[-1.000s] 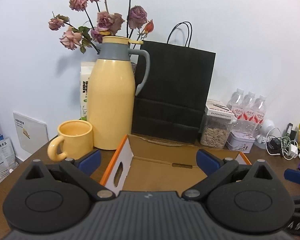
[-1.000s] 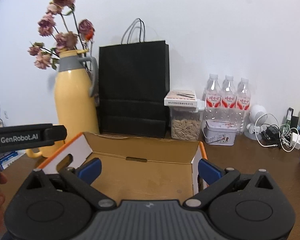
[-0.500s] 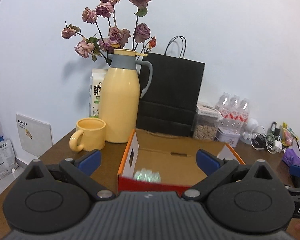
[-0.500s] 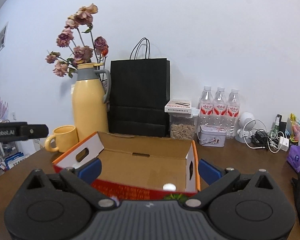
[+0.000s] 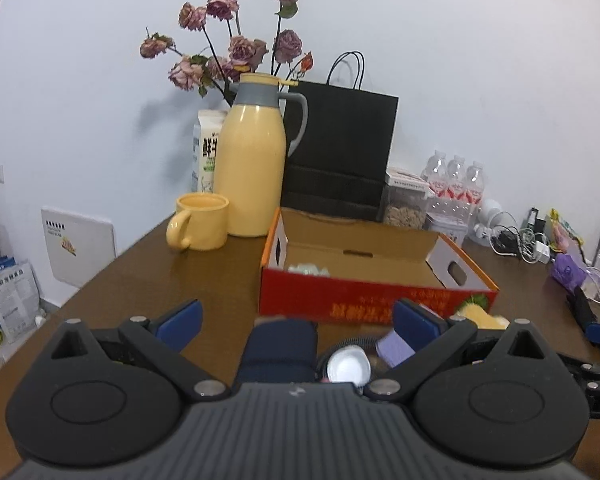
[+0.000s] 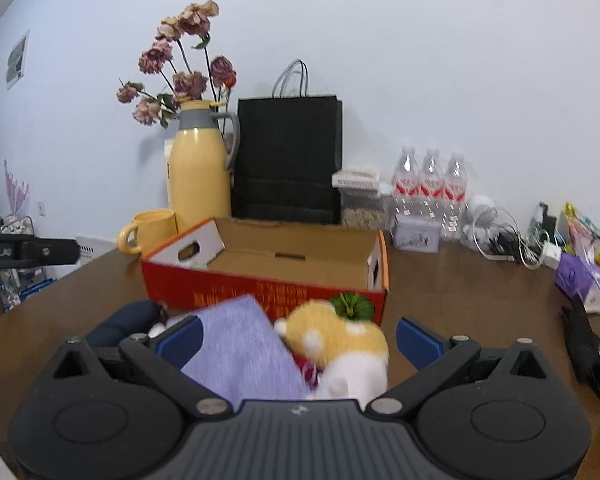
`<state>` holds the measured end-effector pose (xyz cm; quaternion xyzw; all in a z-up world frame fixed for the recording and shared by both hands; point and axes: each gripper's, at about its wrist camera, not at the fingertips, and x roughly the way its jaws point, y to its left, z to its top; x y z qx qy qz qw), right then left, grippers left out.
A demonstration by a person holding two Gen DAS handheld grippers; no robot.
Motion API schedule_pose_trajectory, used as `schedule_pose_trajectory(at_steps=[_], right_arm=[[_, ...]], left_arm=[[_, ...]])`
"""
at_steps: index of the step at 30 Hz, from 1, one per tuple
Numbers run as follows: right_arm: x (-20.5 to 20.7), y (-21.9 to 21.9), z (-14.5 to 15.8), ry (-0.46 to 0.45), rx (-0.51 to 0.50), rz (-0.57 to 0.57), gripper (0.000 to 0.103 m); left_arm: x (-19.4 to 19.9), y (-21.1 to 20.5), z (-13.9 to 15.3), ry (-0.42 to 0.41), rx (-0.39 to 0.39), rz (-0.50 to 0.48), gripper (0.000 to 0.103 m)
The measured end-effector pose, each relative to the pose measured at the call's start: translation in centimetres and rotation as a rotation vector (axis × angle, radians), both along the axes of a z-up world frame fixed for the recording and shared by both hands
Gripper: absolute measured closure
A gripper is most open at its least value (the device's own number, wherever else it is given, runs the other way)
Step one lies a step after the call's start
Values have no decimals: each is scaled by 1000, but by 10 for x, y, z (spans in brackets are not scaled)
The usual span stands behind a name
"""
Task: Organize objects
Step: 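Move both grippers back toward the navy glasses case and plush toy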
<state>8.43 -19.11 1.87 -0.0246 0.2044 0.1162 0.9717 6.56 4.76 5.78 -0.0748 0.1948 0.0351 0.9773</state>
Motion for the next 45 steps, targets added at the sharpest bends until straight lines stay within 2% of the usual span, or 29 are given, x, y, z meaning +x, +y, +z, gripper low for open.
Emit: schedule_pose_trajectory(at_steps=[7, 13, 34, 45], right_arm=[[-23, -8, -17, 40, -10, -7, 0], [-30, -12, -23, 56, -6, -12, 0], [-28, -22, -36, 92, 2, -34, 0], [-6, -19, -54, 145, -12, -34, 0]], left_arm=[[-22, 1, -12, 19, 2, -26, 0], [-23, 3, -15, 31, 0, -17, 0], [-20, 9, -29, 67, -6, -4, 0], [-9, 16, -45, 114, -19, 12, 0]])
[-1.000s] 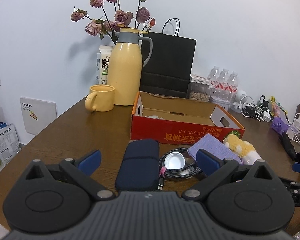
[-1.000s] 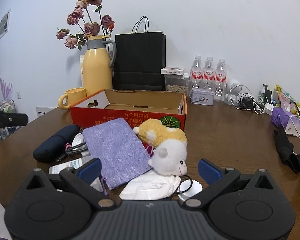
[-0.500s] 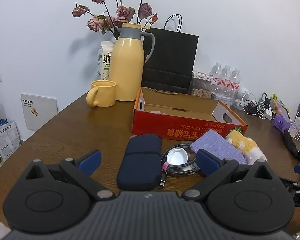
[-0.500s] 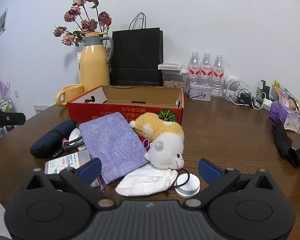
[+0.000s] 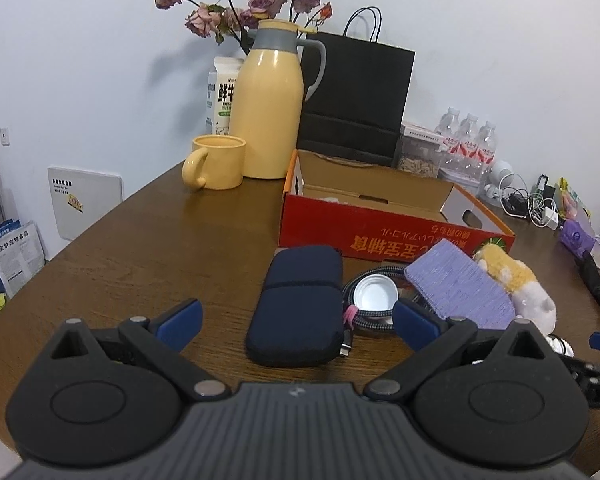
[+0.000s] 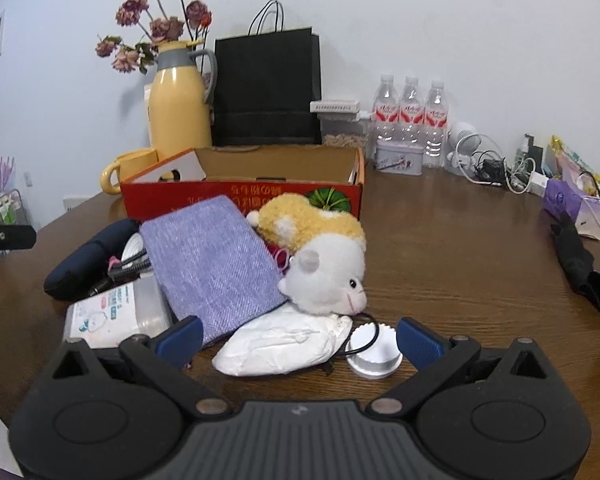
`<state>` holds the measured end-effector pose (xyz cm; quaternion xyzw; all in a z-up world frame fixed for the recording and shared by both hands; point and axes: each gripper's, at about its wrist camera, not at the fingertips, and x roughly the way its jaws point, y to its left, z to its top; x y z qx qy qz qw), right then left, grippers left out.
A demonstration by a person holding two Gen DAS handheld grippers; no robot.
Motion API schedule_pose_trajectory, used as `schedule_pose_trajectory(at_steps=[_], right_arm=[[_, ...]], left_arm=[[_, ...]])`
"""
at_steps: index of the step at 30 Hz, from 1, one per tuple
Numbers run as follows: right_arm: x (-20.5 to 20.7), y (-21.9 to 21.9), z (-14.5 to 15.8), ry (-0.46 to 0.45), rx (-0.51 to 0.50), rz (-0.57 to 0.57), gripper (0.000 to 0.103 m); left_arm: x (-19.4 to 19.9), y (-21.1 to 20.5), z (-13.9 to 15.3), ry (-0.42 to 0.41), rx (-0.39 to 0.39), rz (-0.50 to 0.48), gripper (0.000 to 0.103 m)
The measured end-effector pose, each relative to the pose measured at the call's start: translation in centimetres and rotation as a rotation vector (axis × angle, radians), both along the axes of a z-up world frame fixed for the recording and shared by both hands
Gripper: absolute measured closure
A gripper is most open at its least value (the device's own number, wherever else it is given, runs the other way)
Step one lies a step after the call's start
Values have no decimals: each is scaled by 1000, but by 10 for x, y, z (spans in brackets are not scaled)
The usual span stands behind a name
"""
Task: Organize objects
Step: 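Move both grippers back toward the navy glasses case and plush toy, then grasp the plush toy with the right gripper while the left gripper grasps the navy case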
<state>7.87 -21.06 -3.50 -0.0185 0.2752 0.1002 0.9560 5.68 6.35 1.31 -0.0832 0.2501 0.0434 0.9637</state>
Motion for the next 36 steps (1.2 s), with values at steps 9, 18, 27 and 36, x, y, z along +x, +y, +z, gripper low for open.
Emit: schedule_pose_trajectory(at_steps=[9, 18, 27, 36], right_arm=[[48, -10, 7, -8, 38, -50, 1], [110, -19, -1, 84, 114, -90, 31], [123, -22, -16, 130, 214, -22, 51], [105, -26, -12, -3, 224, -26, 54]], left_arm=[[10, 1, -2, 2, 4, 12, 0], [23, 1, -6, 18, 12, 24, 0], [35, -1, -12, 47, 15, 35, 0], [50, -5, -18, 77, 30, 50, 0]])
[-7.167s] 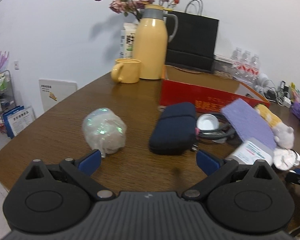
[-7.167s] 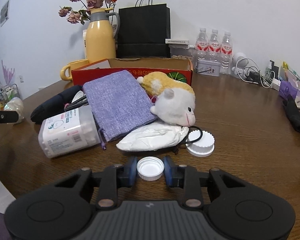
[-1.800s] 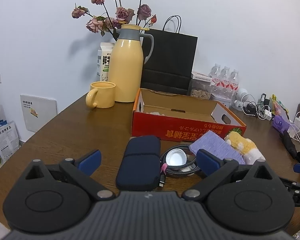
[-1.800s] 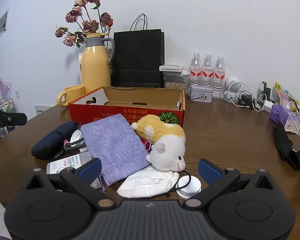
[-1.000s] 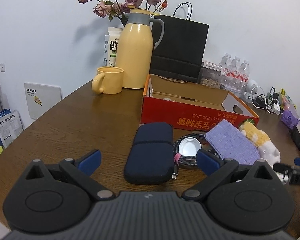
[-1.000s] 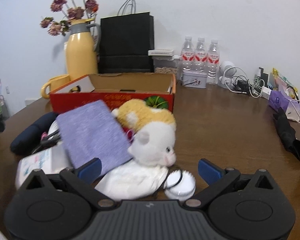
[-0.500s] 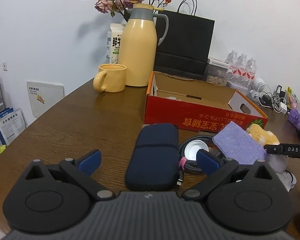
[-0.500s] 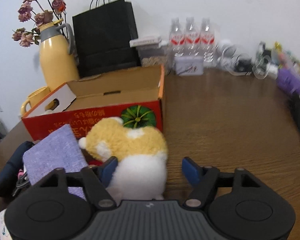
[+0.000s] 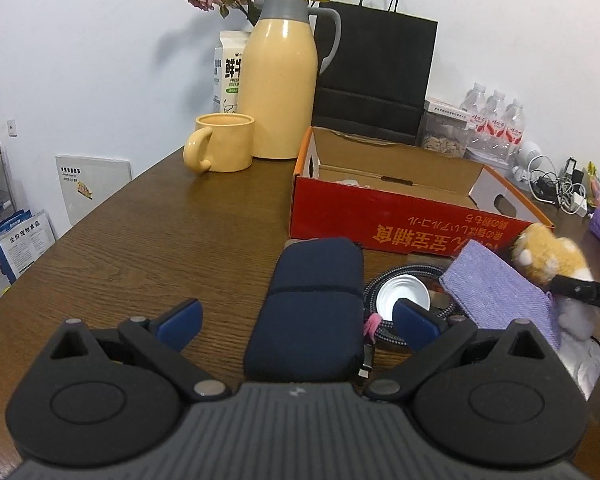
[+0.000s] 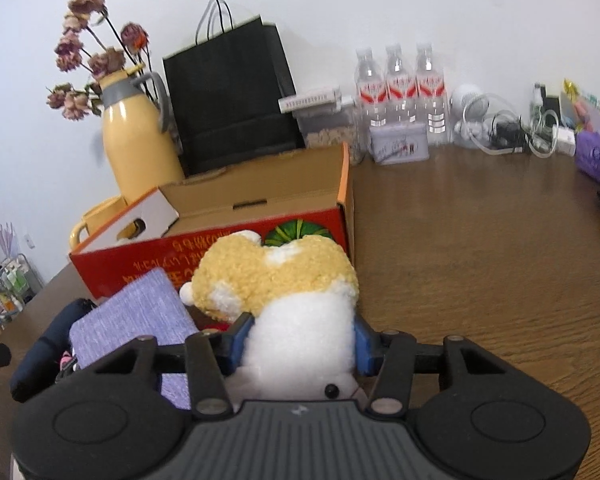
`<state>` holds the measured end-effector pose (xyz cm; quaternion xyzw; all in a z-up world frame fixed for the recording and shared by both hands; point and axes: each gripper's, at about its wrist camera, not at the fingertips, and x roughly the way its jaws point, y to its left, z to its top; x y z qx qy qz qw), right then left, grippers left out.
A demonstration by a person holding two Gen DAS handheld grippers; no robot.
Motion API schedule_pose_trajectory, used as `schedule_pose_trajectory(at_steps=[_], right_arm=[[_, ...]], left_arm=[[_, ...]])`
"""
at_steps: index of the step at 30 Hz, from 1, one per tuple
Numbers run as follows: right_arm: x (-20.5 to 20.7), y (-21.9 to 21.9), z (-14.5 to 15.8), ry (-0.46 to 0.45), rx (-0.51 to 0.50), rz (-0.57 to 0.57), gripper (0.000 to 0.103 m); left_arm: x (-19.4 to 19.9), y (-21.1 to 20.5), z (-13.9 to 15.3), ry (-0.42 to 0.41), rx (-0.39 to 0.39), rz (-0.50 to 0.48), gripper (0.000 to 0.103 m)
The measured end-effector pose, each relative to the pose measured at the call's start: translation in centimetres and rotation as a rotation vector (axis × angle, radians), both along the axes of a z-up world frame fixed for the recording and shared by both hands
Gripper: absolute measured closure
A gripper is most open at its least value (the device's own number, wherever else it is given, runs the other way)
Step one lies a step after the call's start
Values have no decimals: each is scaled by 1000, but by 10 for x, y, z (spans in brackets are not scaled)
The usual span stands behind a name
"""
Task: Organize objects
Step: 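Grasp the plush toy with the right gripper while the left gripper grasps the navy case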
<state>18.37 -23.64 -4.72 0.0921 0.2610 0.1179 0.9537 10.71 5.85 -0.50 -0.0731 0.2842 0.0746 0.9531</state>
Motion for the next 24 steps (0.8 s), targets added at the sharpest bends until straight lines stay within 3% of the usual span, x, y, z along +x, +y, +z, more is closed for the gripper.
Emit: schedule_pose_trajectory(at_steps=[7, 13, 18, 20, 22, 24], right_arm=[[-16, 0, 8, -125, -12, -24, 54], [-22, 5, 10, -162, -37, -16, 54], [-23, 7, 10, -169, -49, -15, 54], [-25, 8, 10, -178, -53, -18, 54], [-25, 10, 9, -181, -61, -13, 54], [-25, 11, 9, -181, -71, -10, 54]], left_arm=[[20, -1, -8, 38, 2, 10, 0], [48, 1, -17, 55, -1, 27, 0], [71, 18, -32, 106, -113, 26, 0], [70, 18, -34, 84, -115, 16, 6], [68, 18, -33, 68, -138, -18, 25], [66, 16, -32, 58, -137, -21, 32]])
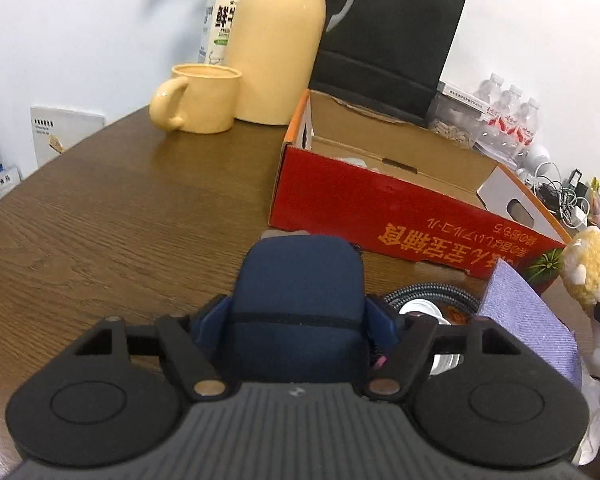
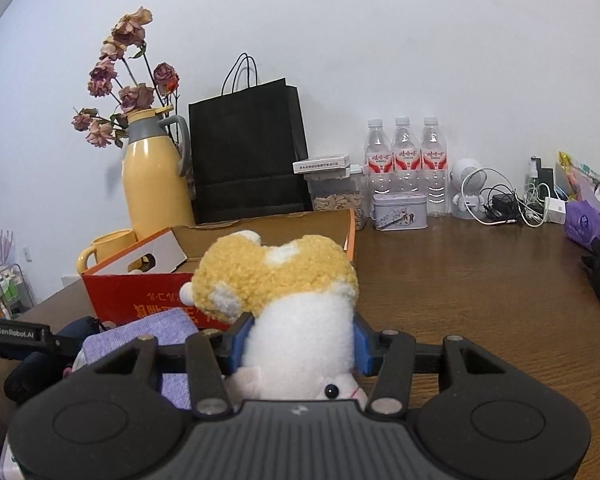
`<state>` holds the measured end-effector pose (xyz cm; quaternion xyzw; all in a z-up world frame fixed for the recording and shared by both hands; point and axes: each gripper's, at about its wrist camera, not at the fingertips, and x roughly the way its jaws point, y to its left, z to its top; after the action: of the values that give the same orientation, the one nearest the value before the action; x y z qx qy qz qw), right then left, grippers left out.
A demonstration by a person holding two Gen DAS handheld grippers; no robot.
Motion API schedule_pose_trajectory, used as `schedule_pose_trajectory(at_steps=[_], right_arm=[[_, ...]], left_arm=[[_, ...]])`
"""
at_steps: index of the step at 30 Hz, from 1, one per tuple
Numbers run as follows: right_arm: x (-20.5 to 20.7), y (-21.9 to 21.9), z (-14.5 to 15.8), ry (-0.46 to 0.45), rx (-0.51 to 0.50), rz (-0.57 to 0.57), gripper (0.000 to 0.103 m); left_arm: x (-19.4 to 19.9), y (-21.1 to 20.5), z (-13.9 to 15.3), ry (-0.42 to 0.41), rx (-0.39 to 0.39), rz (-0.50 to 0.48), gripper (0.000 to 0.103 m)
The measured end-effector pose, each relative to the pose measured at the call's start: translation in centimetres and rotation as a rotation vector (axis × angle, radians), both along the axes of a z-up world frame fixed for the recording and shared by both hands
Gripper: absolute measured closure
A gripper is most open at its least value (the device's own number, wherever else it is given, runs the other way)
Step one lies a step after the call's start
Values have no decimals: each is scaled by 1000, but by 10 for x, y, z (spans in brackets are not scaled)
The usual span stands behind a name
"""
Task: Organize objects
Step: 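Grasp the plush toy with the right gripper while the left gripper grasps the navy case, then carry the plush toy and navy case into the cardboard box and release both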
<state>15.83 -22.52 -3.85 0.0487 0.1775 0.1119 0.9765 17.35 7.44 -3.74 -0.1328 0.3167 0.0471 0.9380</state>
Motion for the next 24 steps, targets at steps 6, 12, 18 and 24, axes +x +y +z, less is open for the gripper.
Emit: schedule_pose_trajectory(at_steps=[6, 12, 18, 24], right_arm=[[-3, 2, -1, -11, -18, -1, 54], [-4, 7, 6, -36, -32, 4, 54], [2, 17, 35, -97, -38, 44, 54], [43, 36, 65, -118, -31, 74, 54]], left_arm=[[-8, -1, 3, -36, 11, 20, 38], [-19, -2, 21, -109, 37, 11, 38], [-10, -17, 61, -220, 91, -33, 38], [30, -38, 97, -296, 133, -64, 38]])
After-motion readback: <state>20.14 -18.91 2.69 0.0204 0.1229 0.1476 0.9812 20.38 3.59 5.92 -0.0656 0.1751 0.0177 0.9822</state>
